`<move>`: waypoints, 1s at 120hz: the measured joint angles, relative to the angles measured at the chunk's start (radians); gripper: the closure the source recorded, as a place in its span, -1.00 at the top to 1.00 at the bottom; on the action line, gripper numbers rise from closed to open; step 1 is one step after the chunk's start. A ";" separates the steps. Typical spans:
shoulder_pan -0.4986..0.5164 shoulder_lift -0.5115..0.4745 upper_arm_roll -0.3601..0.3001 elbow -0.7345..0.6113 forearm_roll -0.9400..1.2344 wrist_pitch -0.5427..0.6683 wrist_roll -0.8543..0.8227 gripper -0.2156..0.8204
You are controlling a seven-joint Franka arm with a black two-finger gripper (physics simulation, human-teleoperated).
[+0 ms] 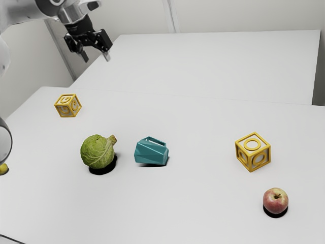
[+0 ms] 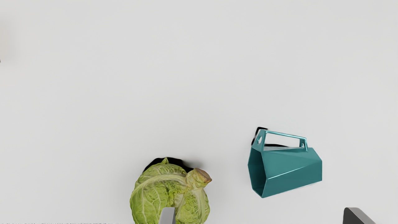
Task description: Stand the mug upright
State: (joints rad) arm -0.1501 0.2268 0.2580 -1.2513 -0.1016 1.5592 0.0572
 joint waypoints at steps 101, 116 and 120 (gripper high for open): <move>0.138 0.085 -0.114 -0.586 -0.551 0.206 0.102 0.55; 0.148 0.114 -0.113 -0.587 -0.593 0.228 0.121 0.55; 0.148 0.119 -0.113 -0.588 -0.606 0.235 0.126 0.55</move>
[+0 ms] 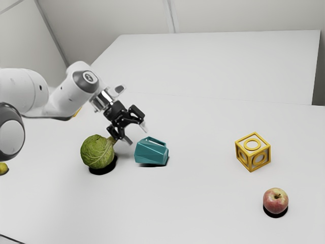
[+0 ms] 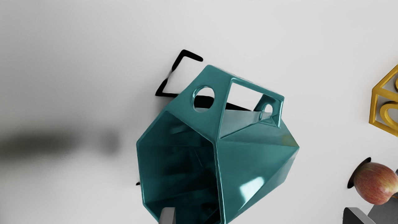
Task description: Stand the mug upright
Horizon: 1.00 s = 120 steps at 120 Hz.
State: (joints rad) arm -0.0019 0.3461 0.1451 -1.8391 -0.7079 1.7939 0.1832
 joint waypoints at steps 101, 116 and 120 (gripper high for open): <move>-0.023 0.006 -0.001 -0.095 -0.184 0.090 0.080 0.55; -0.022 0.004 -0.001 -0.108 -0.200 0.099 0.087 0.53; -0.023 0.003 -0.001 -0.109 -0.203 0.102 0.089 0.49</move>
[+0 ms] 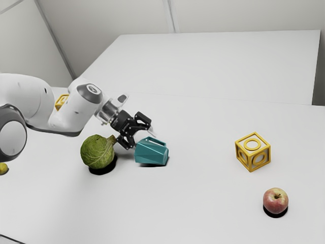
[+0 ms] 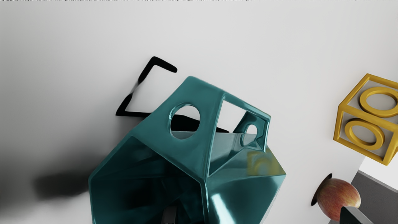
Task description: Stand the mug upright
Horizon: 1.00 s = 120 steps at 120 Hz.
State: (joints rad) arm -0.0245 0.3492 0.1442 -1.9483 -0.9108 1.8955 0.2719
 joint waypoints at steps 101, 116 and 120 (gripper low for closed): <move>0.000 -0.043 0.002 -0.003 -0.019 0.014 -0.008 -0.91; -0.009 -0.088 0.005 0.019 0.005 0.013 -0.018 -0.92; -0.013 -0.106 0.004 0.031 0.022 0.012 -0.023 -0.93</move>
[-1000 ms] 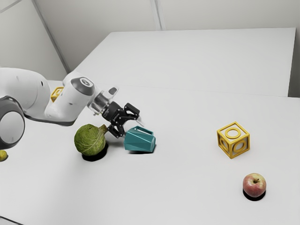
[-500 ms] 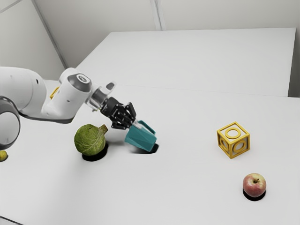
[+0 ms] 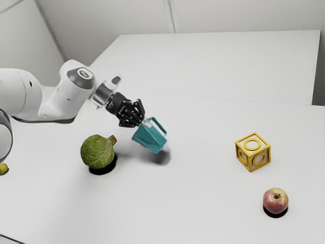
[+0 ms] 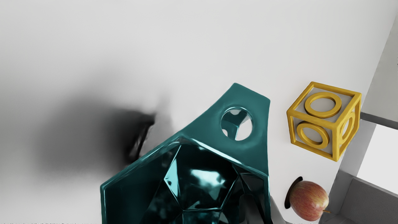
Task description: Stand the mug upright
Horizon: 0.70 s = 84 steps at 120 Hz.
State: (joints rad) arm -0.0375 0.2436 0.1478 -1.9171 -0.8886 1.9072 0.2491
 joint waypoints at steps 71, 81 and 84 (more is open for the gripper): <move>-0.093 0.092 -0.096 0.160 0.705 0.233 -0.133 -0.93; -0.103 0.108 -0.097 0.158 0.740 0.254 -0.158 -0.93; -0.105 0.110 -0.097 0.158 0.753 0.258 -0.165 -0.93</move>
State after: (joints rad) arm -0.1425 0.3541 0.0510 -1.7596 -0.1359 2.1655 0.0839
